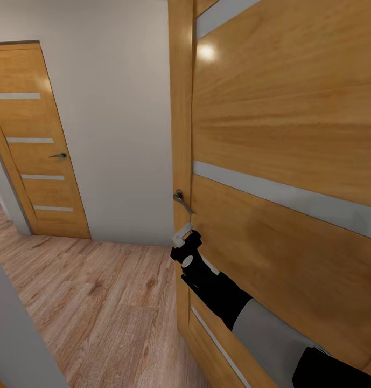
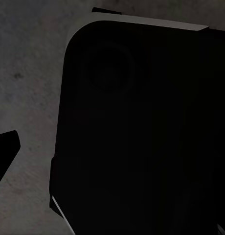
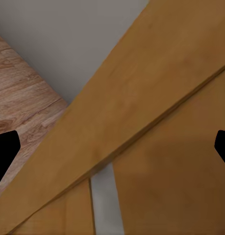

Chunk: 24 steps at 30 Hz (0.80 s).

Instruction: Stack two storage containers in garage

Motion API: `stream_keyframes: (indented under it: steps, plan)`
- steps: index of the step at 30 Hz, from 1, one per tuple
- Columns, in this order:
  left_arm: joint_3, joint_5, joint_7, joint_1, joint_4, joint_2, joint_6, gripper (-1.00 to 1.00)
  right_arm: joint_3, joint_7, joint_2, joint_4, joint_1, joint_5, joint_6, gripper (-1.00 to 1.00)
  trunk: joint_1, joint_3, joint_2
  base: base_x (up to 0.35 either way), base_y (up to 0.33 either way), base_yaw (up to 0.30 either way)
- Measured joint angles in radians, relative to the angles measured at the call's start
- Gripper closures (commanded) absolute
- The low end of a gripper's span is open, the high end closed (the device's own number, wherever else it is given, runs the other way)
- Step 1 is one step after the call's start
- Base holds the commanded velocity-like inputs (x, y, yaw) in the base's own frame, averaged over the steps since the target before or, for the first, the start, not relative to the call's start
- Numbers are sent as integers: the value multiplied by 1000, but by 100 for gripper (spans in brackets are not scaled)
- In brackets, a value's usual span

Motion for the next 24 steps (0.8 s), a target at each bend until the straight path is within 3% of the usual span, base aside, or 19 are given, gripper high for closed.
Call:
stream_keyframes:
  steps: [10,24]
  plan:
    - [0,1,1,0,0,0,0,-100,2,0,0,1,0,-1,1,-100,0,0,0,11,0,0]
    - [0,3,1,0,0,0,0,-100,1,-1,0,2,0,-7,-3,-100,0,0,0,209,0,0]
